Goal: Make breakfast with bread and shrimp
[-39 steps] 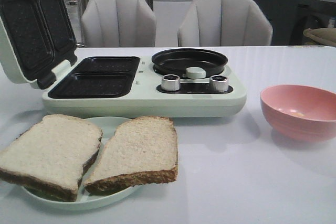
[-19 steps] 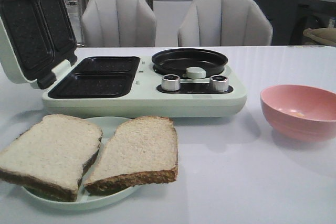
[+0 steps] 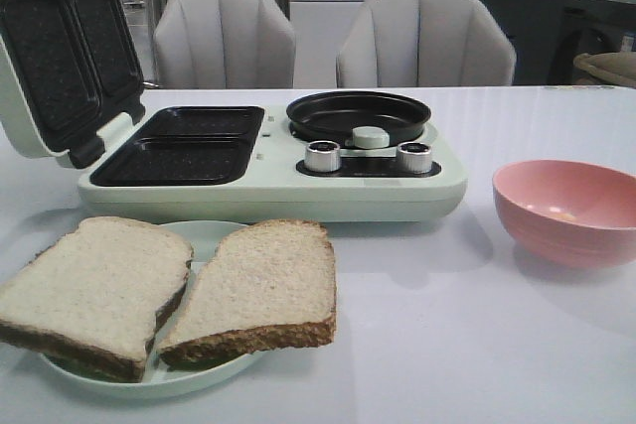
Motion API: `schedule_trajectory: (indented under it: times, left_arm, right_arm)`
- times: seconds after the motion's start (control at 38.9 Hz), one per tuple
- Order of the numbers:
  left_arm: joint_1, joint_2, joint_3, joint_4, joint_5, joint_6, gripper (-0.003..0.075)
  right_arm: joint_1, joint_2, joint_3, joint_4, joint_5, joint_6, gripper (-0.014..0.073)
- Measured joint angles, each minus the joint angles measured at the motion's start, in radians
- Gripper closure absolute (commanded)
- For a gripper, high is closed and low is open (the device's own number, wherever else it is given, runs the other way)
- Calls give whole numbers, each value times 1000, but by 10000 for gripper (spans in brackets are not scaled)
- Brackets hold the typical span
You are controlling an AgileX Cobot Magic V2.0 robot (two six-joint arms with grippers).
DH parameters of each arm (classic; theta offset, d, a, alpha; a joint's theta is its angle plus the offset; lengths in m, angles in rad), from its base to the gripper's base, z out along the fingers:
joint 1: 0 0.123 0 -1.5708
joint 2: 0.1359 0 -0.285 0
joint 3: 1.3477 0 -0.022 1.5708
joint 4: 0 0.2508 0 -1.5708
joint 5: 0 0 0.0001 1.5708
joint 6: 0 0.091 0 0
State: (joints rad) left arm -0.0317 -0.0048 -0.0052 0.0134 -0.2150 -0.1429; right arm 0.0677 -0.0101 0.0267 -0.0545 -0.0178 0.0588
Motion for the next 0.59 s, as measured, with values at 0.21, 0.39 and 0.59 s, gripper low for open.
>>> schedule_trajectory:
  times: [0.21, 0.39, 0.59]
  left_arm:
    - [0, 15, -180, 38, 180, 0, 606]
    - [0, 122, -315, 52, 381, 0, 606]
    - [0, 201, -328, 53, 436, 0, 606]
  right_arm:
    - [0, 0, 0, 0, 0, 0, 447]
    - [0, 0, 0, 0, 0, 0, 447]
    - [0, 0, 0, 0, 0, 0, 447]
